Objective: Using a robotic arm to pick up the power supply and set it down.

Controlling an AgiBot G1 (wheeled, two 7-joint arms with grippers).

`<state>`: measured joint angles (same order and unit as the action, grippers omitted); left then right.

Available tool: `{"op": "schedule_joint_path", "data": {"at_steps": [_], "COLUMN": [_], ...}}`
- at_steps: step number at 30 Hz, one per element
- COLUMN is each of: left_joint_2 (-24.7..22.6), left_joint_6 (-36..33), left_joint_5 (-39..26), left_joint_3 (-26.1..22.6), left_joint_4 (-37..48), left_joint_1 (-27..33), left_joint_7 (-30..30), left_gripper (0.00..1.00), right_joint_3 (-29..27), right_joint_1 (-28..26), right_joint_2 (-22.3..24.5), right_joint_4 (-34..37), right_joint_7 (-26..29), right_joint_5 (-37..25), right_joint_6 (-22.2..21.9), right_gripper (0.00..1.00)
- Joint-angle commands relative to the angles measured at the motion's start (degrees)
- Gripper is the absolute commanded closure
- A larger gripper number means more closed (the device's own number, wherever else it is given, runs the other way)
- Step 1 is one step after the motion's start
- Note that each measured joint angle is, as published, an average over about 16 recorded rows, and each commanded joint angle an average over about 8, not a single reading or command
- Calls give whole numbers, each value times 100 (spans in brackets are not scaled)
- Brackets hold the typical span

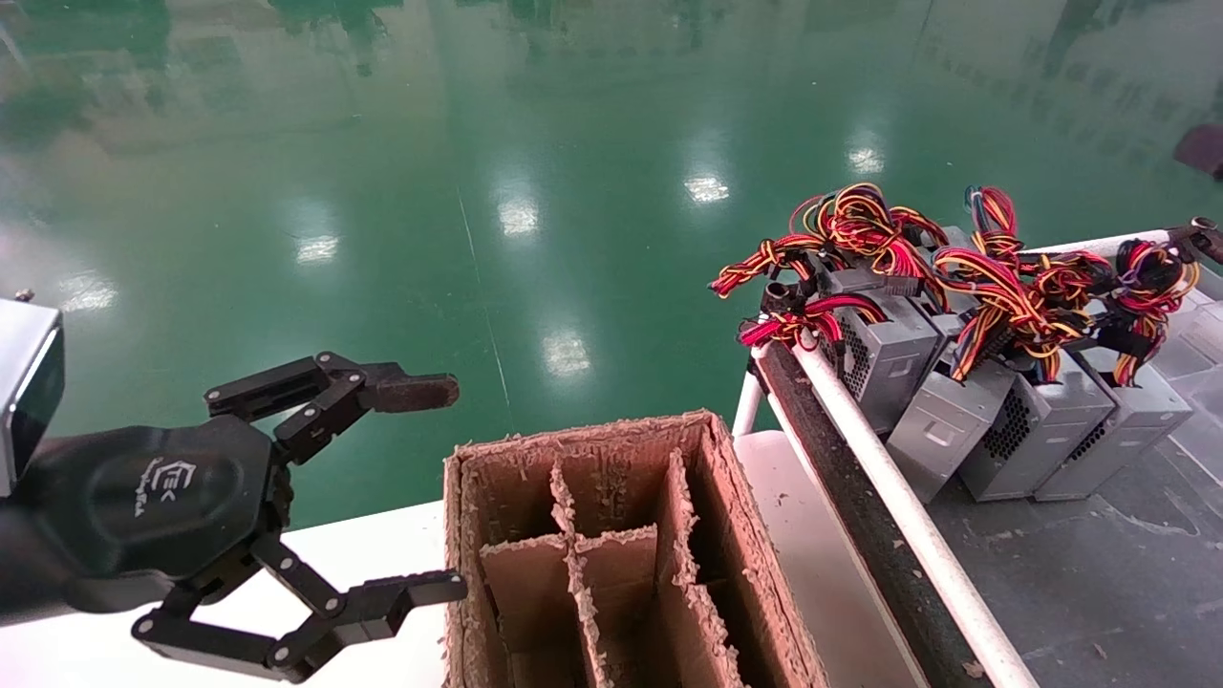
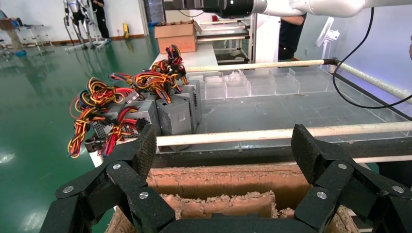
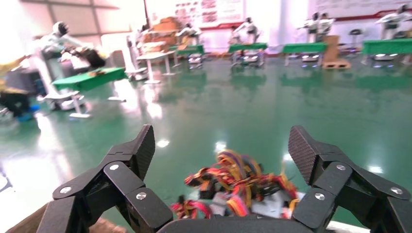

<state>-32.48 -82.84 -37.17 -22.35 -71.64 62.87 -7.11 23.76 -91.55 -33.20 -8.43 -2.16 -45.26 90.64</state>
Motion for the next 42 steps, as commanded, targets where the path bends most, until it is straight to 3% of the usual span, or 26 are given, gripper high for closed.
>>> {"op": "schedule_joint_path", "data": {"at_steps": [1, 42], "left_joint_2": [0, 0], "left_joint_6": [0, 0], "left_joint_5": [0, 1], "left_joint_3": [0, -1], "left_joint_4": [0, 0], "left_joint_1": [0, 0], "left_joint_7": [0, 0], "left_gripper": [0, 0], "right_joint_3": [-26, -596], "right_joint_1": [72, 2300], "right_joint_2": [0, -138], "right_joint_4": [-171, -5001], "right_joint_7": [35, 991], "right_joint_5": [18, 263], "right_joint_6": [3, -376], "right_gripper": [0, 0]}}
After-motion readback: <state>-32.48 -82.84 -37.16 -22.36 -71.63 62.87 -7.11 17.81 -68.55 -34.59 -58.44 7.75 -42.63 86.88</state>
